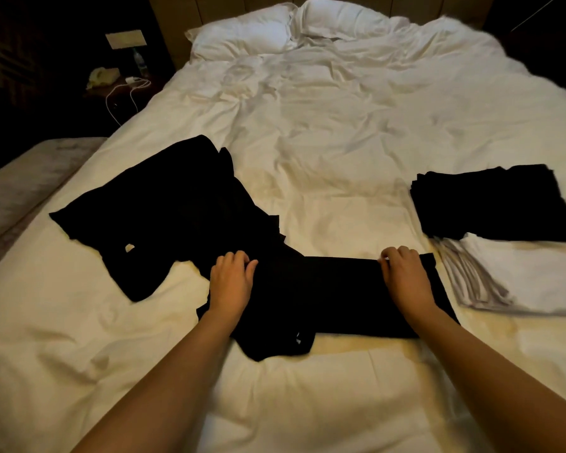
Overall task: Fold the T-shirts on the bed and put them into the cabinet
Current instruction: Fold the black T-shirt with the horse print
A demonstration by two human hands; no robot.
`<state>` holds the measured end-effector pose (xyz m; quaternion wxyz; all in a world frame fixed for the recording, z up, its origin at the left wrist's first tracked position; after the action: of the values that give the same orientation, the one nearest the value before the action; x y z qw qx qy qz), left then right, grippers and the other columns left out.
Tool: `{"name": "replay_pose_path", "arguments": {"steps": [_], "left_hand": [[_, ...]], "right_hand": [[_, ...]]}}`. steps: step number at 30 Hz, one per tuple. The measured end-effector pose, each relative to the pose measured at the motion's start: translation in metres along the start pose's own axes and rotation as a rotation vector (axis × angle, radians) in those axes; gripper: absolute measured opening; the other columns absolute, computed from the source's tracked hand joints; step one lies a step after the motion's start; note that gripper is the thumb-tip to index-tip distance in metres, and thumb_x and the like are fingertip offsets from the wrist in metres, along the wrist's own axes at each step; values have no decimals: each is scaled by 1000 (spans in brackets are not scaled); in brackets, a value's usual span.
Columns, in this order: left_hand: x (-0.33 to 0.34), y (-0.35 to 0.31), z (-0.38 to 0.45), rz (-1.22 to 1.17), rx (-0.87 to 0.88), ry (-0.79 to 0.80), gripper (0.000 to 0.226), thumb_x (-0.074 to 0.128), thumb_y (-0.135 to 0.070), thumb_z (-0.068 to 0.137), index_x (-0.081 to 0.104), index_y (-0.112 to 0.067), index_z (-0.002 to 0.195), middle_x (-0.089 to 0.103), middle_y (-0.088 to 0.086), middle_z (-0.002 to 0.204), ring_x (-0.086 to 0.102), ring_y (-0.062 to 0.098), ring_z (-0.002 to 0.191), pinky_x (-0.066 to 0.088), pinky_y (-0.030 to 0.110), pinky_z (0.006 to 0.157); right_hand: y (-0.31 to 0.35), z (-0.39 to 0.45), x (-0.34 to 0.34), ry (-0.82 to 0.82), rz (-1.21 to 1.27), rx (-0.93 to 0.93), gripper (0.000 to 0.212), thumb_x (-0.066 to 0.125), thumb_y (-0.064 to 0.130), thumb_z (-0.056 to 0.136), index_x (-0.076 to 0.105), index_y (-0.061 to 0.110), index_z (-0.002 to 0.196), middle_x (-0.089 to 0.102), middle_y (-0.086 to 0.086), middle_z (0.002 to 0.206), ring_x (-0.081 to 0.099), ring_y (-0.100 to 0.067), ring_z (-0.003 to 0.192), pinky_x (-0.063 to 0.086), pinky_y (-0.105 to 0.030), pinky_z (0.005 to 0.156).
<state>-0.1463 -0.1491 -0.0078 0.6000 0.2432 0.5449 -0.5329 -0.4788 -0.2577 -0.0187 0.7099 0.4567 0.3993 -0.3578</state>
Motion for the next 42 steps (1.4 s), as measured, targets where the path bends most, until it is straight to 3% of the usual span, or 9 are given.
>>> {"name": "replay_pose_path", "arguments": {"steps": [5,9,12,15,23,27,35,39,42], "left_hand": [[-7,-45,-8,-31,188,-109,29,50,-31,101,65,-13,118,62,9,122,53,32,124,34,49,111],[7,-108,-38,21,394,66,55,23,-35,99,59,-15,135,53,9,145,39,27,143,19,46,123],[19,-96,-52,161,290,290,77,-7,-49,92,23,-23,158,13,5,167,-1,20,155,-4,44,125],[22,-70,-58,184,234,336,89,-20,-72,84,-3,-29,160,-12,2,167,-19,20,152,-10,44,124],[2,-3,-58,125,-83,320,107,-18,-88,70,-8,-30,159,-6,9,168,-13,25,154,-9,43,124],[0,-2,-61,109,-136,336,113,-21,-92,64,-8,-32,159,-9,10,167,-17,30,153,-11,47,122],[-2,-5,-60,176,-169,366,110,-22,-90,64,-16,-32,157,-13,12,166,-18,32,152,-10,53,122],[-10,-33,-65,248,-99,261,95,-27,-80,74,-18,-29,154,-11,13,166,-15,32,153,-12,54,121],[-1,-77,-77,237,69,310,99,-32,-77,73,-12,-30,158,-18,9,165,-22,29,151,-18,50,119]], "right_hand": [[45,-11,-6,-127,67,-65,34,54,29,96,65,5,116,61,-18,120,54,-38,113,47,-48,90],[117,-36,17,72,59,-247,59,28,40,95,56,9,137,52,-15,143,44,-32,138,39,-47,111],[117,-50,36,275,-57,-226,76,1,52,92,30,20,155,27,-5,162,14,-22,152,4,-39,122],[94,-56,34,311,-170,-202,86,-9,68,88,17,26,158,13,-1,166,2,-19,153,-8,-38,120],[23,-57,3,305,-204,-15,110,-32,82,68,4,32,159,2,1,167,-6,-18,153,-6,-40,123],[8,-65,-7,243,-267,97,109,-27,80,74,17,27,158,14,-4,165,5,-22,153,-3,-44,123],[-4,-70,-14,247,-191,134,112,-29,81,69,11,27,159,5,-2,167,-3,-20,153,-5,-42,121],[-12,-83,-22,91,-77,170,87,7,68,90,35,14,154,27,-13,161,17,-28,151,15,-42,121],[-20,-99,-29,-90,76,244,66,42,49,98,44,3,146,42,-22,150,35,-37,139,34,-48,115]]}}
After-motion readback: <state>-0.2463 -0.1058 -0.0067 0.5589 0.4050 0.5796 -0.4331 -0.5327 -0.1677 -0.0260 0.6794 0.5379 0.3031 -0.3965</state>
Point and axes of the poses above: each hand's wrist, its own z-axis towards the middle knuckle, its own x-axis out of the palm, y = z × x, the point moved 5 cm from there along z, towards the middle knuckle
